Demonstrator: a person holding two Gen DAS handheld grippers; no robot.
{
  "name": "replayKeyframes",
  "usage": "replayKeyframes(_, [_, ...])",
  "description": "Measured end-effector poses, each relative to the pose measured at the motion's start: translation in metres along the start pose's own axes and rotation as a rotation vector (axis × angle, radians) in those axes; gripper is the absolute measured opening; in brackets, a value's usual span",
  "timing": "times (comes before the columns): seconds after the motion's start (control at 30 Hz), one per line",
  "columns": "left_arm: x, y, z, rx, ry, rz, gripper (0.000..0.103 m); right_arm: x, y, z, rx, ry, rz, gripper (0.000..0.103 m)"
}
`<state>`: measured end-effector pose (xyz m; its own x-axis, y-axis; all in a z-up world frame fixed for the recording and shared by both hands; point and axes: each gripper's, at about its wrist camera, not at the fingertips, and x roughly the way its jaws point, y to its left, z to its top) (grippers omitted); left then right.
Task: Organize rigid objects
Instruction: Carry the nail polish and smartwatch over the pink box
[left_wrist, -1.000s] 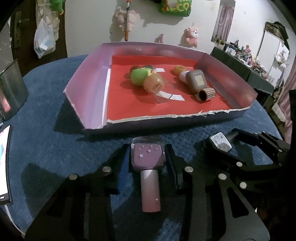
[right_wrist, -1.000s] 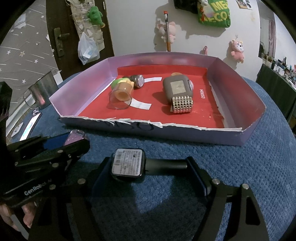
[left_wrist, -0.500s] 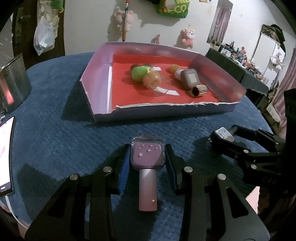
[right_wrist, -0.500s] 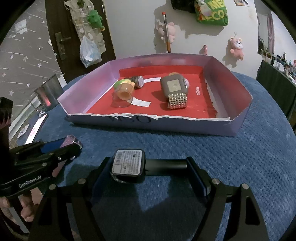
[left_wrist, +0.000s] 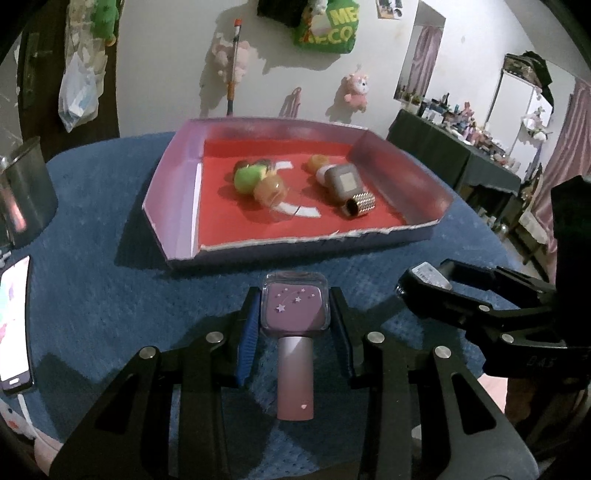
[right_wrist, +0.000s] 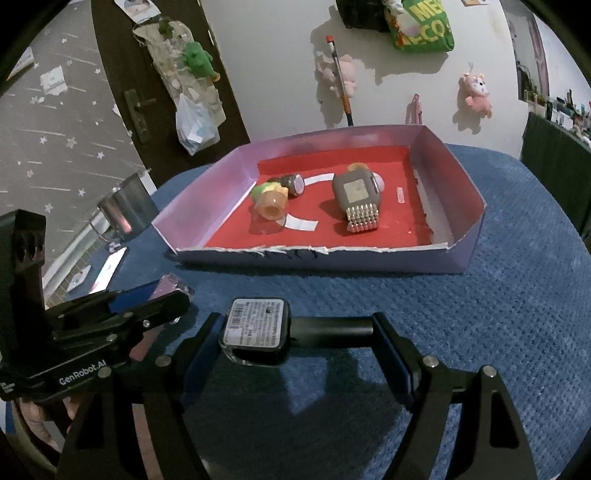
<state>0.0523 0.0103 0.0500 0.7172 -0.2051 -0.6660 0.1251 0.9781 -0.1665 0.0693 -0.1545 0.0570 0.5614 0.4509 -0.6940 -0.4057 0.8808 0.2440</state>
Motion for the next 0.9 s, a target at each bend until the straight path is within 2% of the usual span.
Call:
replayKeyframes(0.53, [-0.015, -0.015, 0.035, 0.043, -0.096, -0.018, 0.034, -0.024, 0.003, 0.028, -0.01, -0.081, 0.018, 0.08])
replayKeyframes(0.9, [-0.01, -0.021, 0.057, 0.07, -0.125, -0.021, 0.034, -0.024, -0.003, 0.05, -0.023, -0.104, 0.016, 0.08])
